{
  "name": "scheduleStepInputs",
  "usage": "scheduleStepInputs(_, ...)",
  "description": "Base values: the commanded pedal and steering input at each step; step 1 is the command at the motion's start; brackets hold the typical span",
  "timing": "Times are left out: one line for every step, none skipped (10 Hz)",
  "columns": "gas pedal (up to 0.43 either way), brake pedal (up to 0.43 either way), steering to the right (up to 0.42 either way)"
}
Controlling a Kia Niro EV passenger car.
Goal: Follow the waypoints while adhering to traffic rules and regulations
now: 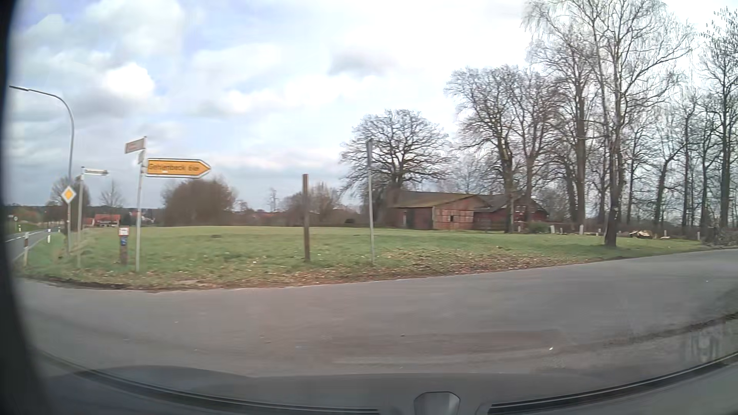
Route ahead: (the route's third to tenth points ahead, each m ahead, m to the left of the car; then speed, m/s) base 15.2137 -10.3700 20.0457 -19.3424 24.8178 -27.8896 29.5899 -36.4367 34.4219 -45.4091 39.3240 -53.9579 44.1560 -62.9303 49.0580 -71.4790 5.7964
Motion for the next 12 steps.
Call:
scheduleStepInputs(0.13,0.0,0.46)
scheduleStepInputs(0.13,0.0,0.465)
scheduleStepInputs(0.138,0.0,0.463)
scheduleStepInputs(0.177,0.0,0.458)
scheduleStepInputs(0.197,0.0,0.435)
scheduleStepInputs(0.209,0.0,0.402)
scheduleStepInputs(0.24,0.0,0.377)
scheduleStepInputs(0.248,0.0,0.335)
scheduleStepInputs(0.26,0.0,0.282)
scheduleStepInputs(0.268,0.0,0.254)
scheduleStepInputs(0.28,0.0,0.229)
scheduleStepInputs(0.28,0.0,0.212)
